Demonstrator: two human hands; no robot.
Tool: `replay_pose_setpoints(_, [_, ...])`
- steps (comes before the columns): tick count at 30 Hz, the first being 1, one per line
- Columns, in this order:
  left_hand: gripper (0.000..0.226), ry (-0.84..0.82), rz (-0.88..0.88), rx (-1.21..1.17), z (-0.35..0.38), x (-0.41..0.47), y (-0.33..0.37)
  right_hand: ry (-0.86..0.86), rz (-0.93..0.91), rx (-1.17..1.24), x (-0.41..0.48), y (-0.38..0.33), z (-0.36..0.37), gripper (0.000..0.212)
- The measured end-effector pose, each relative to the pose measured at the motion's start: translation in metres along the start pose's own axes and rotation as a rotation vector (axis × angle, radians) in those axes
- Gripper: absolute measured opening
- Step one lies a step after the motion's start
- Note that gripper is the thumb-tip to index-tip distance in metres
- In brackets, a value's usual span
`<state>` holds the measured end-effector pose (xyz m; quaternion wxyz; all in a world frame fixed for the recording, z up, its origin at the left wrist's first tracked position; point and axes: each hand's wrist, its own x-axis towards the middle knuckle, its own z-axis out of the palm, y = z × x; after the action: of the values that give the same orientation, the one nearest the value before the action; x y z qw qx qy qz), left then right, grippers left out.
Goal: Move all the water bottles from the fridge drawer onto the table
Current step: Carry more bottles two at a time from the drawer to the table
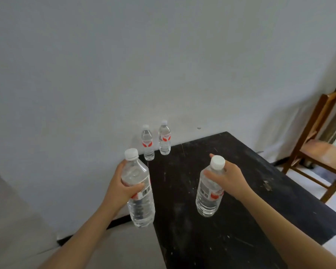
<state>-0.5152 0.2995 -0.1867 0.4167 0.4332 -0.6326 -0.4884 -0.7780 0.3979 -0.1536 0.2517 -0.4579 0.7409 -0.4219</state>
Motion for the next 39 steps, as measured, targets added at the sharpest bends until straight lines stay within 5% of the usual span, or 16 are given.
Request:
replay_pose_setpoints(7, [0.076, -0.156, 0.045, 0.019, -0.011, 0.093, -0.039, 0.067, 0.076, 0.004, 0.046, 0.000, 0.043, 0.060])
replay_pose_setpoints(12, [0.089, -0.340, 0.093, -0.024, -0.017, 0.157, -0.064, 0.248, 0.198, -0.020, 0.068, -0.011, 0.078, 0.060])
replay_pose_setpoints(20, [0.079, -0.649, 0.134, -0.026, -0.011, 0.223, -0.077, 0.498, 0.395, 0.003, 0.093, -0.036, 0.114, 0.054])
replay_pose_setpoints(30, [0.074, -0.757, 0.079, -0.018, 0.067, 0.260, -0.100, 0.587, 0.467, -0.034, 0.122, -0.010, 0.093, 0.049])
replay_pose_setpoints(39, [0.080, -0.619, 0.114, 0.259, 0.150, 0.327, -0.084, 0.458, 0.438, -0.046, 0.193, 0.045, 0.057, 0.064])
